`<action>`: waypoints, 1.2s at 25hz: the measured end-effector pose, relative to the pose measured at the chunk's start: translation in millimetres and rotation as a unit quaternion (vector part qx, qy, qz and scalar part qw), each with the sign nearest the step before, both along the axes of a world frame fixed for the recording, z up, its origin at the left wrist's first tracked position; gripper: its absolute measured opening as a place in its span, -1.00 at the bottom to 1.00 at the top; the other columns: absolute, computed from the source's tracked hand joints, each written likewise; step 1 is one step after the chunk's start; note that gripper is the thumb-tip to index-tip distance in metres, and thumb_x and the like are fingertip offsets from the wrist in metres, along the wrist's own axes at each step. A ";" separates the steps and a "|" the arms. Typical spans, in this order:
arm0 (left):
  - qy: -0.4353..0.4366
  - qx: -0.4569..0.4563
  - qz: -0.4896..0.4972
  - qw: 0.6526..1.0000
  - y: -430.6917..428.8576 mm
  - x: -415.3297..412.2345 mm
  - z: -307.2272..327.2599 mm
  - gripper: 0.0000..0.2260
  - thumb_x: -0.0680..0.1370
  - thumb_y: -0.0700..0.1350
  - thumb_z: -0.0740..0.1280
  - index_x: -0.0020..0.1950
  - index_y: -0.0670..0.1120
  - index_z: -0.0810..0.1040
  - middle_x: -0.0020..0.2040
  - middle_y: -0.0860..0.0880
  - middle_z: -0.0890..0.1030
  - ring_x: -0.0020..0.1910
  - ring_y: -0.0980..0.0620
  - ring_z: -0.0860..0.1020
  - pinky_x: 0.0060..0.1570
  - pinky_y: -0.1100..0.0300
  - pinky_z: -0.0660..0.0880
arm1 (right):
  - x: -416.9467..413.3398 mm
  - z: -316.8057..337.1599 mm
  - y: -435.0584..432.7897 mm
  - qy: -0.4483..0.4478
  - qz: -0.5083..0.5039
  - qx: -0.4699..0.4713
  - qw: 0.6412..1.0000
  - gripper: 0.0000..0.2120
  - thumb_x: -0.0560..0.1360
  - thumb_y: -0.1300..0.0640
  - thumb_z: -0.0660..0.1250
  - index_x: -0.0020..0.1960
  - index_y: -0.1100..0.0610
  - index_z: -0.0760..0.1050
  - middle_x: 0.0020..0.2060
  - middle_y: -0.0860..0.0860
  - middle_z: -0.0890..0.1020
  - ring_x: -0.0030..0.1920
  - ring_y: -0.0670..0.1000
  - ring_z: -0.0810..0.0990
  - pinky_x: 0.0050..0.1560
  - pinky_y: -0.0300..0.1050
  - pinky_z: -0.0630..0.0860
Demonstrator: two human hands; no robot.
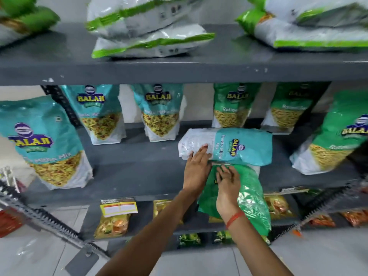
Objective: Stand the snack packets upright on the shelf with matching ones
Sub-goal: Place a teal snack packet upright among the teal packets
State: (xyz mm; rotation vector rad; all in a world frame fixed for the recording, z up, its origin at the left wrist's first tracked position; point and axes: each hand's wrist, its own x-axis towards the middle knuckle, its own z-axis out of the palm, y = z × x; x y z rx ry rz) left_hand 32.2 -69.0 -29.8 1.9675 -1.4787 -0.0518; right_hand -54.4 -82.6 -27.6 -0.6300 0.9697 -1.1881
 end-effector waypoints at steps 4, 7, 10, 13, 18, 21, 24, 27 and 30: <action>0.025 -0.045 0.021 0.998 -6.9 -3.0 7.4 -0.68 0.57 -0.15 0.21 0.33 -0.09 0.43 0.40 -0.09 0.44 0.38 -0.05 0.38 0.37 -0.02 0.31 | -7.1 12.1 -15.2 -0.019 0.052 0.012 0.998 -0.72 0.61 0.33 0.04 0.30 0.22 0.31 0.19 0.21 0.48 0.25 0.17 0.50 0.34 -0.03 0.38; 0.130 -0.103 0.063 0.984 3.0 9.3 13.4 -0.70 0.59 -0.20 0.16 0.30 -0.03 0.43 0.27 -0.11 0.55 0.22 -0.12 0.50 0.13 0.00 0.49 | -6.0 14.8 -29.5 -0.022 0.110 0.007 0.994 -0.76 0.61 0.33 0.06 0.16 0.08 0.35 0.07 0.06 0.51 0.10 0.03 0.53 0.39 0.03 0.35; 0.214 -0.159 0.062 0.962 10.6 31.0 35.5 -0.85 0.59 -0.15 0.20 0.13 -0.03 0.47 0.03 -0.03 0.62 0.00 -0.04 0.57 -0.11 0.07 0.50 | 4.1 21.5 -47.0 -0.014 0.136 0.005 0.991 -0.72 0.64 0.22 0.05 0.30 0.03 0.35 0.03 -0.01 0.53 0.03 -0.06 0.51 0.31 -0.06 0.37; 0.324 -0.184 0.086 0.924 19.0 58.9 65.3 -0.93 0.56 -0.12 0.28 -0.04 -0.11 0.43 -0.14 -0.05 0.59 -0.14 0.03 0.56 -0.12 0.12 0.47 | 13.0 31.3 -52.9 -0.011 0.173 -0.018 0.985 -0.69 0.64 0.08 0.05 0.36 0.00 0.33 0.23 -0.04 0.49 0.26 -0.06 0.44 0.34 -0.09 0.33; 0.543 -0.182 0.109 0.812 71.9 83.1 88.5 -0.88 0.54 -0.17 0.32 -0.19 -0.06 0.44 -0.16 -0.10 0.61 -0.15 -0.11 0.64 -0.22 0.09 0.60 | 12.4 60.7 -29.0 0.046 0.192 -0.082 0.977 -0.86 0.58 0.20 0.21 -0.12 0.08 0.50 -0.18 -0.01 0.60 -0.15 -0.06 0.57 -0.11 -0.21 0.54; 0.586 -0.164 0.094 0.788 113.2 79.8 97.9 -0.86 0.53 -0.16 0.32 -0.21 -0.09 0.42 -0.33 0.02 0.64 -0.38 0.08 0.61 -0.46 0.24 0.53 | 2.5 82.3 -4.0 0.095 0.188 -0.121 0.970 -0.85 0.55 0.25 0.24 -0.15 0.08 0.51 -0.24 -0.03 0.60 -0.31 -0.18 0.58 -0.31 -0.33 0.54; 0.592 -0.146 0.078 0.789 145.6 75.9 106.6 -0.88 0.53 -0.14 0.31 -0.20 -0.10 0.47 -0.39 0.02 0.64 -0.39 0.06 0.60 -0.40 0.17 0.56 | -9.0 99.5 21.1 0.105 0.199 -0.124 0.966 -0.88 0.55 0.25 0.25 -0.13 0.12 0.53 -0.24 -0.01 0.61 -0.28 -0.13 0.57 -0.24 -0.25 0.53; 0.593 -0.137 0.067 0.790 165.7 74.6 112.1 -0.90 0.53 -0.14 0.32 -0.18 -0.10 0.50 -0.30 -0.04 0.65 -0.33 0.01 0.62 -0.31 0.09 0.58 | -15.5 104.9 36.9 0.093 0.200 -0.124 0.967 -0.90 0.54 0.25 0.26 0.00 0.22 0.53 -0.22 0.00 0.63 -0.27 -0.13 0.60 -0.20 -0.22 0.54; 0.581 -0.139 0.074 0.799 172.7 77.9 112.2 -0.90 0.53 -0.13 0.32 -0.16 -0.13 0.49 -0.32 -0.03 0.64 -0.35 0.03 0.61 -0.38 0.17 0.58 | -10.2 100.1 43.1 0.087 0.188 -0.127 0.970 -0.93 0.53 0.24 0.28 -0.07 0.15 0.53 -0.23 -0.02 0.64 -0.26 -0.15 0.61 -0.20 -0.22 0.53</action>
